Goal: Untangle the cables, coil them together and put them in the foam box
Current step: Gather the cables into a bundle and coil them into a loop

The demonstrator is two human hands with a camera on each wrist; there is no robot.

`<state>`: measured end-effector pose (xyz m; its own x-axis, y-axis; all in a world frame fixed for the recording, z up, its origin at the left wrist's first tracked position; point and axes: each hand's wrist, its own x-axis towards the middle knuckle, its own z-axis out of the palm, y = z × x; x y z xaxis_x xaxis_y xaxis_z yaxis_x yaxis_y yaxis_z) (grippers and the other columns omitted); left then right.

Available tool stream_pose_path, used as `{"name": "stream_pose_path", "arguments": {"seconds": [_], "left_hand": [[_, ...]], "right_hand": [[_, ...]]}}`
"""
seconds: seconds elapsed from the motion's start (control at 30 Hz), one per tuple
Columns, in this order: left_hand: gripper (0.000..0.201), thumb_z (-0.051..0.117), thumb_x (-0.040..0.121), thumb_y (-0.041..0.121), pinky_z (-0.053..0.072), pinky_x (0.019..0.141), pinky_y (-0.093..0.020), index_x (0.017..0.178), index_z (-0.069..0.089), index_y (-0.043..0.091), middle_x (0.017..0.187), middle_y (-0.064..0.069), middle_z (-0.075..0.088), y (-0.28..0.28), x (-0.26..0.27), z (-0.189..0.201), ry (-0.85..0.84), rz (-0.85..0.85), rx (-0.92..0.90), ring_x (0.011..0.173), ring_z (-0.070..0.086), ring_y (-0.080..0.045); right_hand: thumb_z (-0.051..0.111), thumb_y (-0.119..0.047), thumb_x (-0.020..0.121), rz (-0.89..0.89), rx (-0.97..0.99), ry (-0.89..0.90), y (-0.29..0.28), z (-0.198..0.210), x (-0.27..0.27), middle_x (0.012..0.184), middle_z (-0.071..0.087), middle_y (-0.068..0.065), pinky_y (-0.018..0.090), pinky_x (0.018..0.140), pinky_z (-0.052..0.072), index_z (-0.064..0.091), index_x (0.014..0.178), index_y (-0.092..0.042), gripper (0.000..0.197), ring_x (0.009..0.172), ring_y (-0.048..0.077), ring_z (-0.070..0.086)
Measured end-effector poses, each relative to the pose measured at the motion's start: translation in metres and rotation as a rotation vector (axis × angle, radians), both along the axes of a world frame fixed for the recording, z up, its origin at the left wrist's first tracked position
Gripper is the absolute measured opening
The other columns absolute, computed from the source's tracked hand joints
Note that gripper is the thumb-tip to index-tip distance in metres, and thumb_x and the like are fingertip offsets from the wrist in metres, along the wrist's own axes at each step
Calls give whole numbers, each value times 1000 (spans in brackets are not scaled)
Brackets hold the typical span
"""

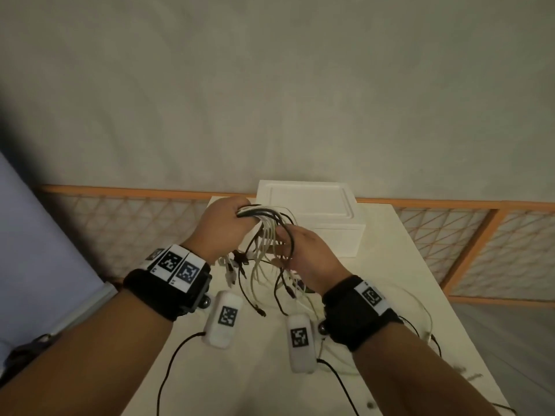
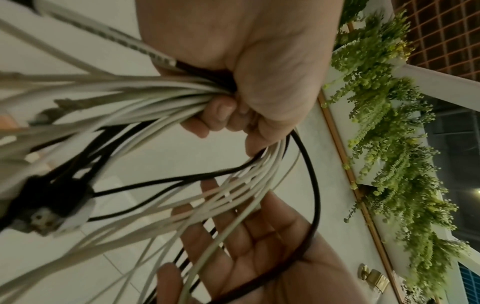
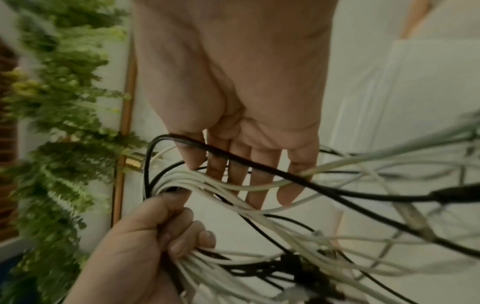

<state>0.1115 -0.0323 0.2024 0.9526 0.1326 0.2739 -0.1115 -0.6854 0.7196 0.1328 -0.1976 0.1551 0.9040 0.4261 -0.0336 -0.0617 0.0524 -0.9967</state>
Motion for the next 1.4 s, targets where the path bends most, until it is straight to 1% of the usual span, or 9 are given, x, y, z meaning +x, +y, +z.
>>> {"name": "stream_pose_path", "arguments": {"seconds": [0.2,0.3,0.4,0.53,0.67,0.83,0.97,1.23,1.4], "left_hand": [[13,64,85,17,53,70,-52,72,64,14,65,-7,59,4,-6,1,-14,-13,-49,68,60,-30],[22,65,85,14,49,60,-40,64,61,21,57,3,53,3,-12,7,-33,-15,-84,57,52,-20],[30,63,87,14,37,47,-21,59,55,21,46,8,46,15,-10,21,-106,103,-248,47,44,-12],[18,64,86,15,38,47,-22,69,59,10,53,-6,44,38,-3,36,-124,161,-314,49,43,-19],[27,67,87,24,38,55,-28,65,58,11,56,-4,48,39,-1,21,-22,93,-111,54,47,-21],[26,67,86,22,39,59,-34,63,58,14,56,2,48,13,-1,2,9,-31,-24,55,47,-16],[37,64,87,15,32,52,-21,55,50,26,48,12,52,-1,-2,5,-35,-108,29,47,46,-1],[39,62,85,16,26,51,-29,54,41,25,52,5,42,6,-1,-5,-17,-71,172,51,41,-11],[36,61,84,12,24,50,-26,55,43,23,54,4,43,4,2,-8,-52,-33,148,51,41,-9]], "right_hand": [[48,-39,92,215,77,180,6,2,-5,98,69,15,35,76,46,66,114,-9,42,86,26,63],[49,-46,90,304,-19,285,7,-7,-3,113,65,8,43,84,46,64,117,-25,38,95,32,62],[52,-46,90,291,-491,154,-4,-41,-5,115,65,7,48,84,52,59,108,-45,19,97,36,64],[58,-19,86,197,-895,41,-39,-112,-9,124,62,7,34,83,49,41,139,-32,57,84,10,57],[51,-21,92,326,-1334,-172,-54,-94,1,123,62,4,29,90,48,62,121,-16,32,109,20,60],[54,-9,90,-168,-520,-395,-25,-3,4,78,67,-1,27,69,52,69,87,-13,15,72,16,63],[54,0,90,107,146,63,-7,13,0,81,64,13,33,62,48,65,93,-2,12,68,25,58],[62,3,79,-83,-35,-58,-1,4,-2,69,56,6,24,54,44,58,72,-12,17,61,16,50],[60,-11,90,-46,157,85,5,3,-5,86,64,18,35,73,52,63,100,10,23,79,27,61]]}}
